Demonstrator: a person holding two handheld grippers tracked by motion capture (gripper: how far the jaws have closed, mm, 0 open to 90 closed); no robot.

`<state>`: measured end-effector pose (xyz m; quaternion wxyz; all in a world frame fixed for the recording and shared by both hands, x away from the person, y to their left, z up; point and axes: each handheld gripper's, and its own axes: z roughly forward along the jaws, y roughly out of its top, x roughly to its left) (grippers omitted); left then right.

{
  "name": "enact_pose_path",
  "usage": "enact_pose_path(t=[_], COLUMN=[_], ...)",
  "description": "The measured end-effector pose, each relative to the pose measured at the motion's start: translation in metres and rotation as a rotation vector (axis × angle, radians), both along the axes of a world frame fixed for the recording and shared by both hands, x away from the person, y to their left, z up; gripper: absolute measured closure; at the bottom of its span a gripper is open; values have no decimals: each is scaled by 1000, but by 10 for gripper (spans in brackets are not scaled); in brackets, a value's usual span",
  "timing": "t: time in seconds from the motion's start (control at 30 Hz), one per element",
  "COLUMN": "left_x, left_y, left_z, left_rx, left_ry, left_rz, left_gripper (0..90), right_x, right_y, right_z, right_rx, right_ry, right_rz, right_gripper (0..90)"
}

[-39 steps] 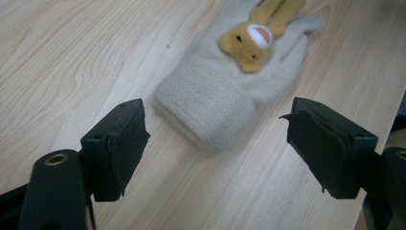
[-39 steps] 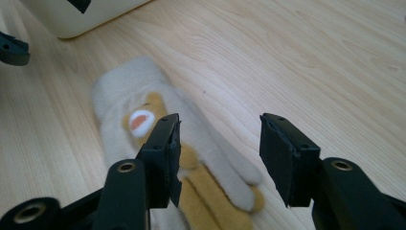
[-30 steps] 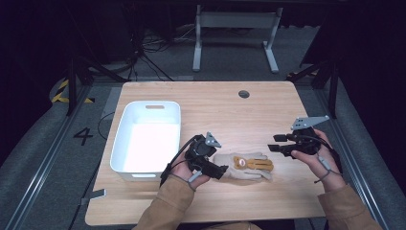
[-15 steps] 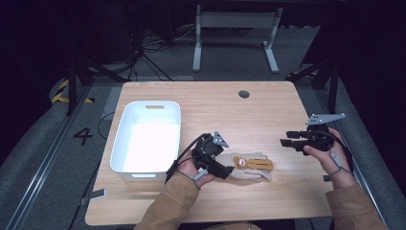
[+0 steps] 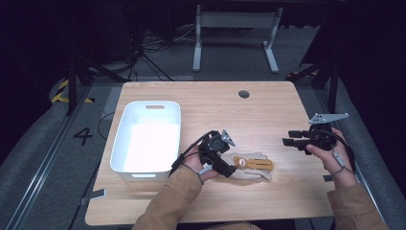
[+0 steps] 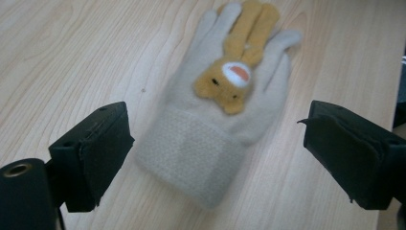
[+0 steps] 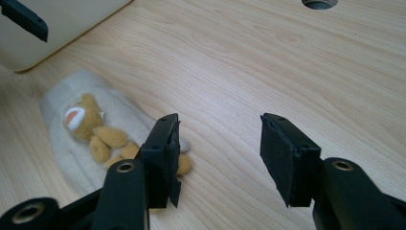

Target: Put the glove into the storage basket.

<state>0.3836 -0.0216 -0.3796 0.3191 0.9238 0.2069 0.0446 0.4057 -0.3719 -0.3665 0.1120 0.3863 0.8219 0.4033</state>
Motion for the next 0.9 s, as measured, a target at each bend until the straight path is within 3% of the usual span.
enact_pose_path(t=[0.17,0.27,0.53,0.73,0.9], left_x=[3,4,7,7,14], left_y=[-4,-4,-4,-8,-11], left_z=[-8,-18,-39,-50,-59], left_rx=[-12,-60,-116,-91,-63], left_ry=[-8,-12,-14,-28,9], left_rz=[-19,-36,-61,-72,-58], left_gripper=[64,63,60,64,7], right_x=[0,0,1,1,1], right_y=[-1,-1,1,3,4], right_z=[0,0,-2,-3,-3], right_rx=[7,7,9,8,10], right_ry=[4,5,10,15,15], right_rz=[2,4,20,31,39], right_gripper=[491,488,484,483,483])
